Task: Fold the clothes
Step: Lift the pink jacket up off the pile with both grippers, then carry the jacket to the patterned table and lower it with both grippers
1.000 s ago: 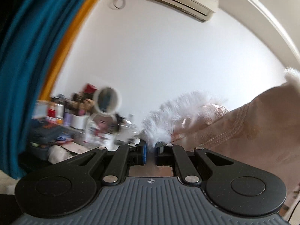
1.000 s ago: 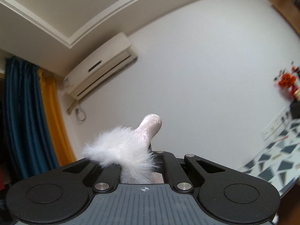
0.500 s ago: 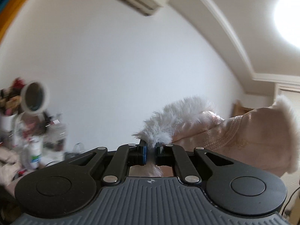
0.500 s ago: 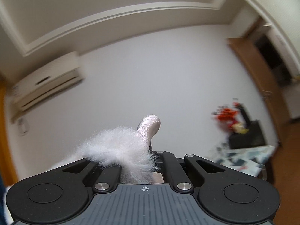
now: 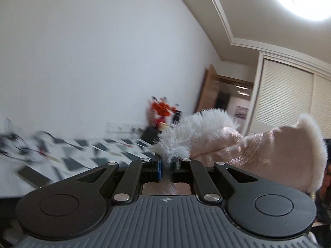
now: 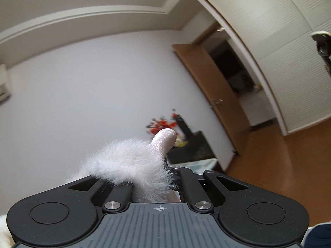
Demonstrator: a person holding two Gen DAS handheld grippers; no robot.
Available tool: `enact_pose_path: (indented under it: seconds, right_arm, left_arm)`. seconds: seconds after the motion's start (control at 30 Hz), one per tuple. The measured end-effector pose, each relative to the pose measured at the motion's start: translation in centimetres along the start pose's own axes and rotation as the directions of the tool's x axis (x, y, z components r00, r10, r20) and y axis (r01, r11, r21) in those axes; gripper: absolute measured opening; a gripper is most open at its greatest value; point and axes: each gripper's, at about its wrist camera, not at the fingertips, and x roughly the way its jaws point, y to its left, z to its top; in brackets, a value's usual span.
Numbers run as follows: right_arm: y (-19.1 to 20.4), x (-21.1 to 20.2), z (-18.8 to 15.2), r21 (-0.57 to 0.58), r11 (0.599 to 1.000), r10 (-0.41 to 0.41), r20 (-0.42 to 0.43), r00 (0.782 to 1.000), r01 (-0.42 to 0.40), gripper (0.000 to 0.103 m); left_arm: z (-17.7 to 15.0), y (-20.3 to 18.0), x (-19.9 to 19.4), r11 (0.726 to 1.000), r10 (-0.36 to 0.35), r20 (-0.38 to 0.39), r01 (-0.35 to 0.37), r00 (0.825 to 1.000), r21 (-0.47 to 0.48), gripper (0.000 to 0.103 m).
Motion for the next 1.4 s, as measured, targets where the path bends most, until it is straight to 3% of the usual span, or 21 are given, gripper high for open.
enact_pose_path:
  seconds: [0.2, 0.43, 0.67, 0.83, 0.97, 1.13, 1.27, 1.4]
  right_arm:
    - [-4.3, 6.2, 3.8, -0.066, 0.998, -0.013, -0.05, 0.999, 0.009, 0.002]
    - [-2.6, 15.0, 5.7, -0.163, 0.98, 0.105, -0.073, 0.992, -0.116, 0.002]
    - [-0.7, 25.5, 4.9, -0.137, 0.975, 0.161, -0.095, 0.982, -0.173, 0.002]
    - [5.3, 34.6, 6.3, -0.144, 0.956, 0.25, -0.058, 0.966, -0.256, 0.002]
    - [13.5, 42.2, 7.8, -0.168, 0.914, 0.372, -0.017, 0.928, -0.37, 0.002]
    - [22.7, 51.3, 6.7, -0.216, 0.837, 0.513, -0.013, 0.858, -0.503, 0.002]
    - [28.0, 59.3, 4.1, -0.199, 0.781, 0.587, -0.09, 0.804, -0.592, 0.002]
    - [33.7, 66.5, -1.5, -0.147, 0.722, 0.643, -0.217, 0.734, -0.676, 0.002]
  left_arm:
    - [-1.1, -1.8, 9.3, 0.997, -0.02, 0.031, 0.022, 0.999, -0.076, 0.007]
    - [0.6, -1.4, 15.7, 0.991, 0.045, 0.072, -0.036, 0.996, -0.127, 0.007]
    - [4.1, 0.4, 19.6, 0.997, 0.055, 0.134, -0.047, 0.99, -0.062, 0.007]
    - [8.5, 4.6, 22.7, 0.998, 0.027, 0.215, -0.014, 0.976, -0.06, 0.007]
    - [13.9, 8.7, 23.2, 1.0, 0.027, 0.328, -0.021, 0.944, -0.022, 0.007]
    - [18.1, 13.1, 22.2, 0.998, 0.043, 0.457, -0.058, 0.888, 0.018, 0.007]
    - [18.2, 15.0, 20.4, 0.991, 0.094, 0.5, -0.127, 0.861, 0.031, 0.007]
    - [17.3, 16.1, 19.4, 0.971, 0.191, 0.498, -0.237, 0.846, 0.03, 0.007]
